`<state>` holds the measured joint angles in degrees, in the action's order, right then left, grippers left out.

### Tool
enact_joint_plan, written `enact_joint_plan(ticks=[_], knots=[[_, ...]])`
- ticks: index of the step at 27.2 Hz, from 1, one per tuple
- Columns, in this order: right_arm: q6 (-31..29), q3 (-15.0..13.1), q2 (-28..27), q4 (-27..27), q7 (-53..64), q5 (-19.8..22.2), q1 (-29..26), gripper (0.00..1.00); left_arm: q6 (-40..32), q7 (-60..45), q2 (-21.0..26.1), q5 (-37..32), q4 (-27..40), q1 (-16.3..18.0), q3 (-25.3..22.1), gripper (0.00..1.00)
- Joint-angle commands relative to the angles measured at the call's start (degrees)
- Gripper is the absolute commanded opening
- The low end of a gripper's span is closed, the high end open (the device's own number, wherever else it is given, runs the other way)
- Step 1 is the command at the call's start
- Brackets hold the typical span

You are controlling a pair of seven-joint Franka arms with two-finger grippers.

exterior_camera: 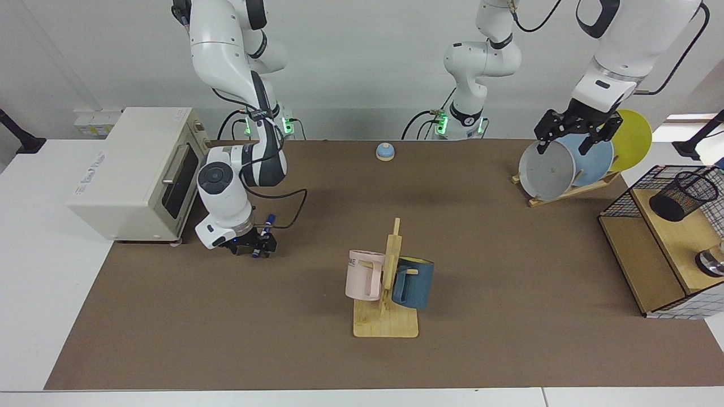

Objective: Put markers into pen holder

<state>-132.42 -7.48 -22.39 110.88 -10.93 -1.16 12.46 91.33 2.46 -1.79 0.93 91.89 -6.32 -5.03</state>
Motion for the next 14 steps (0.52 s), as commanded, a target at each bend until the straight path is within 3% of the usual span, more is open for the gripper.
enact_joint_plan(ticks=[1,10,12,14], knots=[[-1.7,-0.1,0.2,0.6,-1.5,-1.3,0.8,1.0,-0.7,0.0,-0.4,-0.9,0.1,0.6,0.6,1.0],[-0.4,-0.3,0.7,1.4,-3.7,-1.3,1.9,0.98,-0.7,0.0,-0.4,-0.9,0.1,0.6,0.6,1.0],[-0.1,-0.3,0.9,1.7,-3.8,-1.3,1.9,0.89,-0.7,0.0,-0.4,-0.9,0.1,0.6,0.6,1.0],[0.5,-0.3,0.9,1.6,-4.4,-1.2,1.7,0.72,-0.7,0.0,-0.4,-0.9,0.1,0.6,0.6,1.0]])
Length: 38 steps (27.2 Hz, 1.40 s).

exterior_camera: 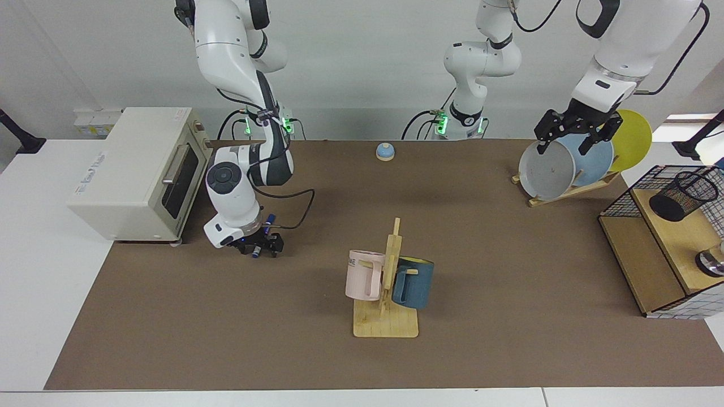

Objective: Put markers into pen holder

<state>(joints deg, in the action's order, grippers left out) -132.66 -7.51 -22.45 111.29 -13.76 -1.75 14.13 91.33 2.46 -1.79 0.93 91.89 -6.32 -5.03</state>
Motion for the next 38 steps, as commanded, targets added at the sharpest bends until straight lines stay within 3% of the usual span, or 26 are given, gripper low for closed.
enact_joint_plan(ticks=[1,3,5,7,9,10,22,31,38], knots=[[0.7,-0.3,0.9,1.1,-1.6,-0.6,-0.1,0.64,-0.7,0.0,-0.4,-0.9,0.1,0.6,0.6,1.0],[0.7,-0.3,0.7,0.9,-1.8,-0.6,-0.1,0.49,-0.7,0.0,-0.4,-0.9,0.1,0.6,0.6,1.0],[0.6,-0.3,0.7,0.7,-1.9,-0.6,-0.3,0.4,-0.7,0.0,-0.4,-0.9,0.1,0.6,0.6,1.0],[0.6,-0.2,0.7,0.4,-2.4,-0.6,-0.3,0.17,-0.7,0.0,-0.4,-0.9,0.1,0.6,0.6,1.0],[0.5,-0.2,0.7,0.2,-2.7,-0.7,-0.2,0.02,-0.7,0.0,-0.4,-0.9,0.1,0.6,0.6,1.0],[0.5,-0.2,0.7,0.2,-2.7,-0.6,-0.2,0.0,-0.7,0.0,-0.4,-0.9,0.1,0.6,0.6,1.0],[1.4,-0.3,1.5,-1.5,-2.3,-0.4,0.1,0.0,-0.7,0.0,-0.4,-0.9,0.1,0.6,0.6,1.0],[12.8,-0.2,6.6,-5.8,-2.5,-0.8,0.5,0.0,-0.7,0.0,-0.4,-0.9,0.1,0.6,0.6,1.0],[17.4,0.1,11.3,-6.1,-7.4,-0.7,1.1,0.0,-0.7,0.0,-0.4,-0.9,0.1,0.6,0.6,1.0]])
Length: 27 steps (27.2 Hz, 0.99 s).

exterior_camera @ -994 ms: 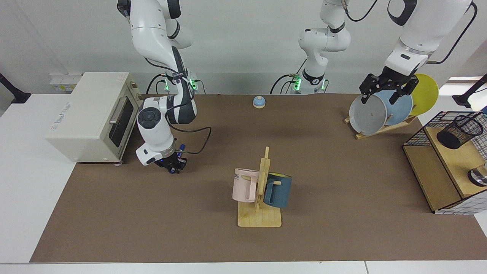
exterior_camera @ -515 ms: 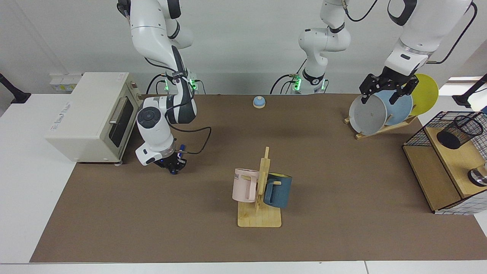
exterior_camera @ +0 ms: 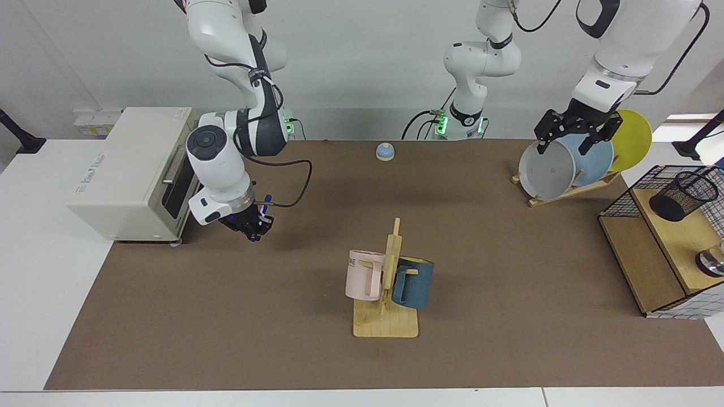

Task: Put markers into pen holder
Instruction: 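Grasp the blue marker with the right gripper and lift it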

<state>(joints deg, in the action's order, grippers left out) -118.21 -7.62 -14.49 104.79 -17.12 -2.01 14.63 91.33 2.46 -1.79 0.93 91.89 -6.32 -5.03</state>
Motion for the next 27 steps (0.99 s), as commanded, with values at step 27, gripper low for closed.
enact_joint_plan(ticks=[27], knots=[[15.5,0.5,12.6,-3.8,-31.4,-6.9,9.6,0.0,-0.6,0.2,-0.4,-0.5,0.1,-0.5,2.7,1.0]])
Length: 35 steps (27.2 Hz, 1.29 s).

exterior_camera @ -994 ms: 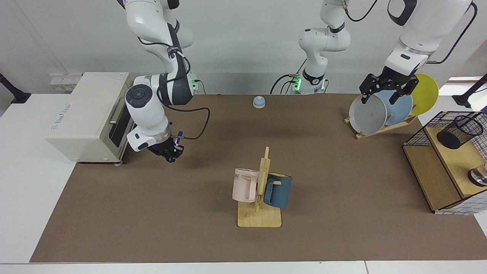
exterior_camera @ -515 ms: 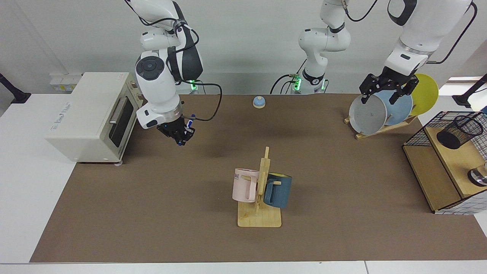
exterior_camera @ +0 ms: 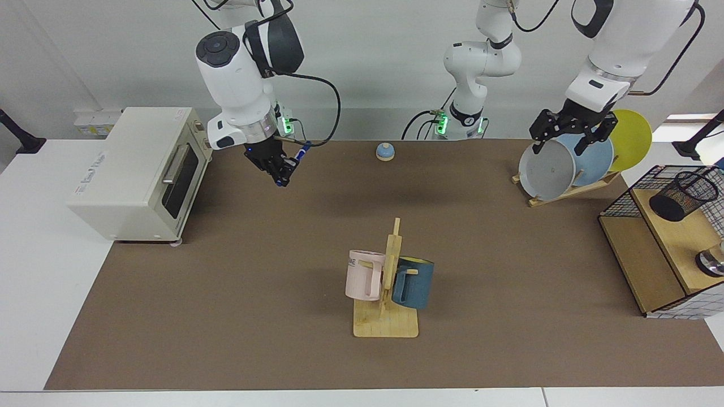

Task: Put markers into pen holder
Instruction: 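Grasp the blue marker with the right gripper and lift it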

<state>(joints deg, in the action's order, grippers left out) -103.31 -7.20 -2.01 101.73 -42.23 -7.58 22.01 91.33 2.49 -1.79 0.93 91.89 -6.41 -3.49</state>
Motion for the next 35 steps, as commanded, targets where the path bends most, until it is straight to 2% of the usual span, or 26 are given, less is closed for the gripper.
enact_joint_plan(ticks=[1,8,10,13,24,26,28,31,35], knots=[[0.6,0.0,0.1,-1.0,-7.5,-1.3,2.8,0.0,-0.5,0.2,-0.4,-0.5,0.1,-0.4,1.3,1.0],[0.5,-0.1,0.1,-1.9,-15.2,-1.4,7.2,0.0,-0.8,-0.3,-0.4,0.9,0.3,-0.4,2.0,1.0],[0.5,-0.1,0.1,-1.9,-16.8,-3.1,8.1,0.0,-1.2,-0.6,-0.6,0.9,0.3,-0.5,2.7,1.0],[0.3,0.0,0.1,-2.0,-17.9,-5.6,8.7,0.0,-1.9,-0.4,-0.8,1.1,0.3,-0.5,3.6,1.0],[-0.9,0.1,0.1,-2.0,-23.8,-6.5,10.5,0.0,-1.1,0.8,-0.9,1.6,0.2,-1.4,7.1,1.0],[-0.9,0.1,0.0,-2.0,-24.2,-6.8,10.7,0.0,-1.1,3.0,-1.2,1.6,0.7,-2.0,8.5,1.0],[-0.9,0.1,-0.1,-2.3,-25.2,-7.7,10.9,0.0,0.2,8.1,-1.5,1.6,0.8,-2.1,9.7,0.95],[-0.9,0.0,-0.3,-2.8,-26.9,-9.1,10.9,0.0,2.1,14.9,-1.5,1.6,0.8,-2.1,10.9,0.99],[-1.8,0.0,-0.4,-2.8,-30.1,-10.0,11.1,0.0,2.9,22.3,-1.4,4.2,1.0,-2.1,11.5,1.0]])
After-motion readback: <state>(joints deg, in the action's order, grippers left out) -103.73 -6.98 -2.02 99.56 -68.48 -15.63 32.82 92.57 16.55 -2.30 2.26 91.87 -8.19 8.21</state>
